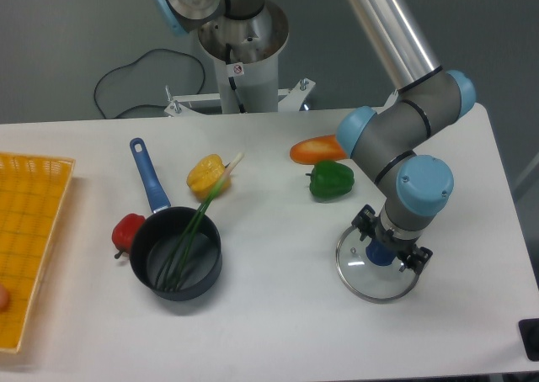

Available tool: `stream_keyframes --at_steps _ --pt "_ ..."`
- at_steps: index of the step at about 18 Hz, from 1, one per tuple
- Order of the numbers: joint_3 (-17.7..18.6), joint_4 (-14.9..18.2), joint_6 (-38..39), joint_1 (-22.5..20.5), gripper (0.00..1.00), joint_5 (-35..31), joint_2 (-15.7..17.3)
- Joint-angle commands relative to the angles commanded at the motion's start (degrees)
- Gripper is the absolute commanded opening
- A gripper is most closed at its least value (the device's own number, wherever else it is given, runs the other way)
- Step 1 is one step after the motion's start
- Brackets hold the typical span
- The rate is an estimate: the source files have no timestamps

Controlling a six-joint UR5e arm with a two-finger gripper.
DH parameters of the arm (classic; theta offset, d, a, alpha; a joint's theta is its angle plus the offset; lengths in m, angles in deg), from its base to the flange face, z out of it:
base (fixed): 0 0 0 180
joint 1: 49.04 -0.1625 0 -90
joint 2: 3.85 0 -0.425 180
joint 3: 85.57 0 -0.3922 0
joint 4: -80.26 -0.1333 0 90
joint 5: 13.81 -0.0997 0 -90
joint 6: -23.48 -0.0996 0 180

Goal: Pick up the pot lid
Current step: 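Lower the gripper onto the blue knob and close on it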

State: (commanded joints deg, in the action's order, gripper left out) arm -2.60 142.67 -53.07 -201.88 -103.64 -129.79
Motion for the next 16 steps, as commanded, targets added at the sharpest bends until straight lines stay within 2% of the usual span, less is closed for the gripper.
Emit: stream_keyframes --at_steps 9,10,11,12,16 --pt "-0.09 -0.09 -0.09 0.09 1.0 -0.09 -0.09" --pt "0.0 -0.09 -0.09 0.09 0.98 -0.09 -0.09" --pt "0.0 -0.09 -0.09 0.09 0.89 -0.09 -0.09" --pt "0.0 -0.09 -0.09 0.09 0.85 -0.26 -0.09" --pt "-0.09 -0.09 -0.09 0.17 0.82 -0.26 -0.35"
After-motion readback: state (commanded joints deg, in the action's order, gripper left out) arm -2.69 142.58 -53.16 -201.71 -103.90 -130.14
